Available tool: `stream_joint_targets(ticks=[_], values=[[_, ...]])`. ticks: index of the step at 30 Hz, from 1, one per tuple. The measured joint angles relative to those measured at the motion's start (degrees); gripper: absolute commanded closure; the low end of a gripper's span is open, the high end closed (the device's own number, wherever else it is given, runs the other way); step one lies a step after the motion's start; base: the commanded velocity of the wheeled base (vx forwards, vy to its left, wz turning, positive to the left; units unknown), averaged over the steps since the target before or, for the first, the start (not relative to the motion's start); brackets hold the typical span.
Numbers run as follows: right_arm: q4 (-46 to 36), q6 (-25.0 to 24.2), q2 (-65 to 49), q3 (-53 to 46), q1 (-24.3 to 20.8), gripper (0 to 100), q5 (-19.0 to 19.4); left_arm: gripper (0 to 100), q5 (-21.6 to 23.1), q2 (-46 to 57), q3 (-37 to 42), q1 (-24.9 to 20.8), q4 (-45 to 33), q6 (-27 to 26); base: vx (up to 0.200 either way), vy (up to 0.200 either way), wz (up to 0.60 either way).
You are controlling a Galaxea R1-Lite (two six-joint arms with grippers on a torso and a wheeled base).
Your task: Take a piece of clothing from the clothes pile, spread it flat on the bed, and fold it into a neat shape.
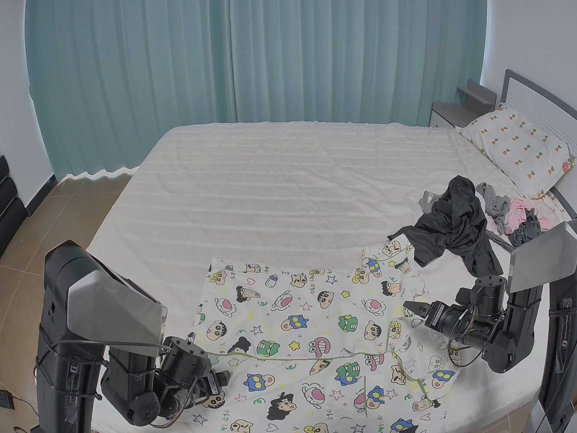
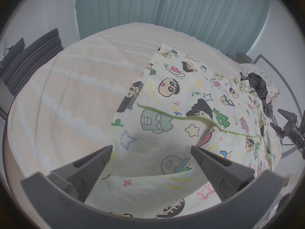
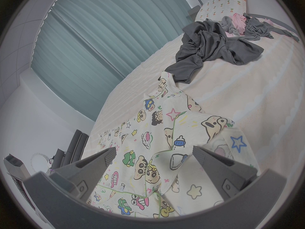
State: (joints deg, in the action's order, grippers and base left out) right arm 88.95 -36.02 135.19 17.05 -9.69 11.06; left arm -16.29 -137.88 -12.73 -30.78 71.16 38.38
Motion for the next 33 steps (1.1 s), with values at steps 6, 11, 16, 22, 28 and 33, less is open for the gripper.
stream_joint_targets(ticks=[6,11,16,22,28,33], values=[[0.0,0.0,0.0,0.0,0.1,0,0.0,0,-2.2,0.7,2.5,-0.4,0.4,-6.0,0.0,0.0,0.0],[0.0,0.0,0.0,0.0,0.1,0,0.0,0,-2.8,0.9,4.3,-0.5,0.4,-9.9,0.0,0.0,0.0],[0.0,0.0,0.0,0.0,0.1,0,0.0,0,-2.8,0.9,5.3,-1.1,0.5,-11.4,0.0,0.0,0.0],[0.0,0.0,0.0,0.1,0.1,0,0.0,0,-2.2,0.9,7.1,-3.2,0.9,-13.7,0.0,0.0,0.0],[0.0,0.0,0.0,0.1,0.2,0,0.0,0,-1.0,0.8,8.4,-4.5,0.9,-16.8,0.0,0.0,0.0],[0.0,0.0,0.0,0.0,0.2,0,0.0,0,-0.9,0.7,9.0,-5.4,0.6,-17.5,0.0,0.0,0.0]])
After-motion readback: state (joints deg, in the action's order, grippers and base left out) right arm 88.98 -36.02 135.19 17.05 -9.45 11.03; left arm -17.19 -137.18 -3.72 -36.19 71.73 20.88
